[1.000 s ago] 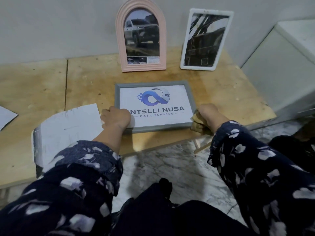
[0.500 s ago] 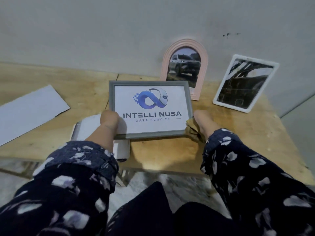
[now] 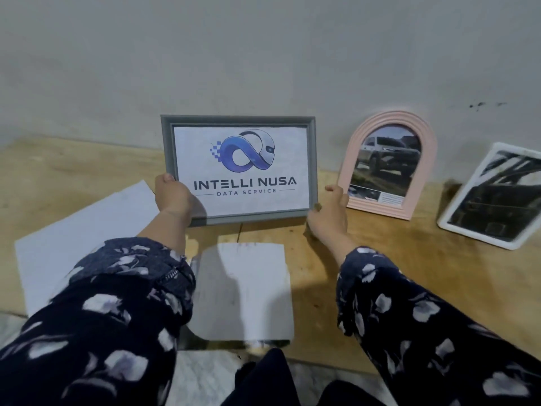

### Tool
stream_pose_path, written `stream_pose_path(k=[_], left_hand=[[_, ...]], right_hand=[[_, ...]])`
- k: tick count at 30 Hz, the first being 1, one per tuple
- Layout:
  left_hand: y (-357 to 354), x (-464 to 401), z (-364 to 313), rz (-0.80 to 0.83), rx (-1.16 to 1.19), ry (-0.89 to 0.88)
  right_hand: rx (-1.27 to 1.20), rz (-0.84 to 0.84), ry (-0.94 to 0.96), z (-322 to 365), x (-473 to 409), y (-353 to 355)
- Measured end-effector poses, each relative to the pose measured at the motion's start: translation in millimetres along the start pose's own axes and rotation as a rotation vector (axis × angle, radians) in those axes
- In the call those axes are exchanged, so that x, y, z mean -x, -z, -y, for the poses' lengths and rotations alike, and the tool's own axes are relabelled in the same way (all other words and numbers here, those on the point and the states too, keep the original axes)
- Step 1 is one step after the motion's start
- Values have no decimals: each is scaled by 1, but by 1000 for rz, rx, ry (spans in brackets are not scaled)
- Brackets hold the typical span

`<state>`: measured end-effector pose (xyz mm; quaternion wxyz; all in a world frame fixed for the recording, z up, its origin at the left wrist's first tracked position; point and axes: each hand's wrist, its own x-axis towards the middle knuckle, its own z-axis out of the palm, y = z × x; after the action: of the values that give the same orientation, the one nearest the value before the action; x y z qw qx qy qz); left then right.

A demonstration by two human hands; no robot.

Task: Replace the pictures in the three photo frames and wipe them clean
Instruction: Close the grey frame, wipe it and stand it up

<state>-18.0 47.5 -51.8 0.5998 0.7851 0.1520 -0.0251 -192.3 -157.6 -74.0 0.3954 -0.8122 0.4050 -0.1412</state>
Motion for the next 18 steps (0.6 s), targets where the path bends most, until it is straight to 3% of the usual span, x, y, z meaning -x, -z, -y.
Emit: stream_pose_path(k=[3,8,9,12,14,16,18], left_hand=[[-8,-34,-12,18,-21,-80],[-30,-69,-19,40,-53,-150],[-35,-74,-16,36,-64,-148],[-49,-83,-13,64,-44,-129],[-59,-87,-14,81,-28,-111],[-68,-91,-13,106,8,-111],[-79,-94,-14,136,24,-120]], right_hand=[[165,56,232,3,4,-35],[174,262,317,5,-3,-81],[129,231,291,6,-6,-84],[39,-182,202,17,-25,-73],[42,-331,7,25,-49,-58],[-89,-230,-221,32,-77,-45],[-284,-85,-275,31,-104,-41]])
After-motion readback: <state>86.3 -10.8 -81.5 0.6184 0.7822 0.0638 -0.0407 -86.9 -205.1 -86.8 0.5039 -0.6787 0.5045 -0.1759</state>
